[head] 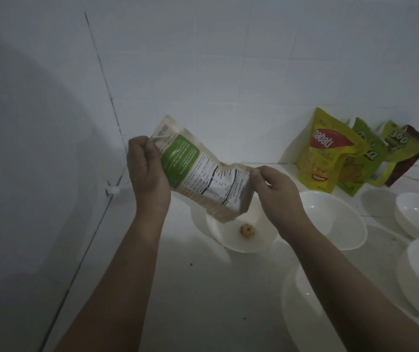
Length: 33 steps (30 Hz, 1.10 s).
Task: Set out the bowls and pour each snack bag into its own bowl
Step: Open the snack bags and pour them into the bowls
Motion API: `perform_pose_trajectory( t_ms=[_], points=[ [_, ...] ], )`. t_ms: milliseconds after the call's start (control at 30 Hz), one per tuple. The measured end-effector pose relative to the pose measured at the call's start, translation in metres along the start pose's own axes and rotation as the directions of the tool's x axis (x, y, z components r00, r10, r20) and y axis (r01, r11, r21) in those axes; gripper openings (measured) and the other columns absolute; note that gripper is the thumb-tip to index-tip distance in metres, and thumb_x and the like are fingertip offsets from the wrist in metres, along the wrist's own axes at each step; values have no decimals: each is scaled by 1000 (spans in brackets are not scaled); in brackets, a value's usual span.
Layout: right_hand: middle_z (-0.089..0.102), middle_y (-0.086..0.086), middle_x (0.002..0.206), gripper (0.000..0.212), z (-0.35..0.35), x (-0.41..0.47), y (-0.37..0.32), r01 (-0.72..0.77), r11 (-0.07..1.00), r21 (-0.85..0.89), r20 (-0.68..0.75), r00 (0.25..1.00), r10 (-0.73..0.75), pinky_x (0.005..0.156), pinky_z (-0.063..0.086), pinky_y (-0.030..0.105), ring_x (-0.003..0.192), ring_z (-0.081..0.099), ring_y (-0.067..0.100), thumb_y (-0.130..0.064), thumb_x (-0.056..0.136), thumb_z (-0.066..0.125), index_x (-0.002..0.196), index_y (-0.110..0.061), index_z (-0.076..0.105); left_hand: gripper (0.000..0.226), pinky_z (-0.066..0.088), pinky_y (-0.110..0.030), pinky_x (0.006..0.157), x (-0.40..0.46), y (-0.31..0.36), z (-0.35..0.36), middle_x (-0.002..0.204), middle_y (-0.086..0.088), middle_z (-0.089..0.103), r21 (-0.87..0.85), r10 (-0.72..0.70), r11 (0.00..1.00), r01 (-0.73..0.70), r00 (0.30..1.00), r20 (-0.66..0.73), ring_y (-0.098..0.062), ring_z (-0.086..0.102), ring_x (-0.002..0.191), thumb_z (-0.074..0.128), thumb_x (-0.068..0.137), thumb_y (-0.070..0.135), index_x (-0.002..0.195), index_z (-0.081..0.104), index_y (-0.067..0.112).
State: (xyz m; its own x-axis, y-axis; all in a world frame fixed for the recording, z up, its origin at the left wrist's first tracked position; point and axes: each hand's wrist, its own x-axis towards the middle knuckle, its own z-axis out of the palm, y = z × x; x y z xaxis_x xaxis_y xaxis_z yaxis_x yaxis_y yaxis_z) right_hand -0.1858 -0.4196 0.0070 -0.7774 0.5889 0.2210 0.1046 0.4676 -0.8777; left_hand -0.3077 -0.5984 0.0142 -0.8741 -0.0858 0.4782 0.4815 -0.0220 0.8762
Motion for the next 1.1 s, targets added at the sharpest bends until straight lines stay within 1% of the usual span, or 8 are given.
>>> perform_pose_trajectory(
  t_ms=[200, 300, 400, 500, 567, 700, 967, 1100],
  points=[
    [74, 4, 89, 32, 3, 0, -1, 25, 1000, 11, -87, 996, -24, 79, 51, 38, 88, 65, 24, -27, 104, 48, 95, -10, 74, 22, 44, -19, 62, -2, 3, -4, 84, 14, 52, -83, -96, 992, 96, 995, -2, 3, 52, 71, 35, 106, 26, 86, 42, 34],
    [74, 6, 84, 32, 5, 0, -3, 35, 998, 49, -80, 996, -31, 75, 53, 41, 83, 66, 27, -28, 103, 49, 93, -11, 74, 19, 45, -19, 62, -6, 0, -10, 84, 16, 54, -114, -139, 984, 135, 990, -31, 4, 54, 71, 36, 106, 26, 89, 43, 30],
    [74, 2, 87, 30, 7, -2, -3, 46, 998, 34, -103, 994, -42, 80, 50, 33, 86, 65, 20, -25, 103, 49, 92, -13, 74, 14, 44, -12, 58, -13, -3, -14, 86, 13, 55, -102, -144, 985, 141, 989, -27, 8, 54, 69, 34, 107, 25, 96, 42, 21],
    [74, 8, 88, 31, 10, -2, -1, 13, 999, 51, -42, 999, -11, 83, 51, 36, 90, 65, 26, -24, 103, 50, 91, -9, 74, 20, 46, -17, 60, -14, -5, -17, 81, 20, 57, -88, -138, 987, 135, 990, -24, 5, 55, 70, 34, 106, 25, 90, 42, 30],
    [75, 3, 89, 30, 11, -1, -2, 12, 998, 60, -27, 1000, -10, 80, 50, 27, 89, 65, 20, -25, 103, 49, 92, -12, 74, 22, 46, -17, 60, -12, -7, -20, 79, 24, 58, -88, -142, 986, 139, 989, -29, 5, 55, 71, 33, 106, 25, 88, 42, 32],
    [73, -9, 90, 28, 11, 2, -9, 61, 997, 47, -45, 997, -58, 75, 47, 21, 86, 63, 6, -27, 103, 49, 98, -16, 73, 23, 46, -18, 61, -11, -6, -22, 83, 17, 55, -106, -151, 984, 144, 987, -53, 4, 54, 72, 34, 106, 24, 87, 42, 33],
    [74, -6, 92, 27, 13, 6, -11, 85, 996, 38, 32, 996, -86, 67, 42, 5, 84, 63, 5, -26, 103, 50, 99, -15, 75, 23, 46, -18, 62, -6, -10, -27, 88, 12, 55, -130, -169, 979, 159, 983, -73, 2, 55, 74, 33, 106, 23, 87, 42, 30],
    [74, -4, 90, 27, 13, 8, -14, 96, 995, 35, 53, 994, -98, 69, 45, 15, 83, 63, 10, -27, 103, 50, 97, -17, 74, 22, 45, -14, 59, -5, -11, -29, 87, 11, 54, -144, -176, 976, 164, 981, -79, 6, 54, 70, 33, 107, 22, 88, 41, 28]
  ],
)
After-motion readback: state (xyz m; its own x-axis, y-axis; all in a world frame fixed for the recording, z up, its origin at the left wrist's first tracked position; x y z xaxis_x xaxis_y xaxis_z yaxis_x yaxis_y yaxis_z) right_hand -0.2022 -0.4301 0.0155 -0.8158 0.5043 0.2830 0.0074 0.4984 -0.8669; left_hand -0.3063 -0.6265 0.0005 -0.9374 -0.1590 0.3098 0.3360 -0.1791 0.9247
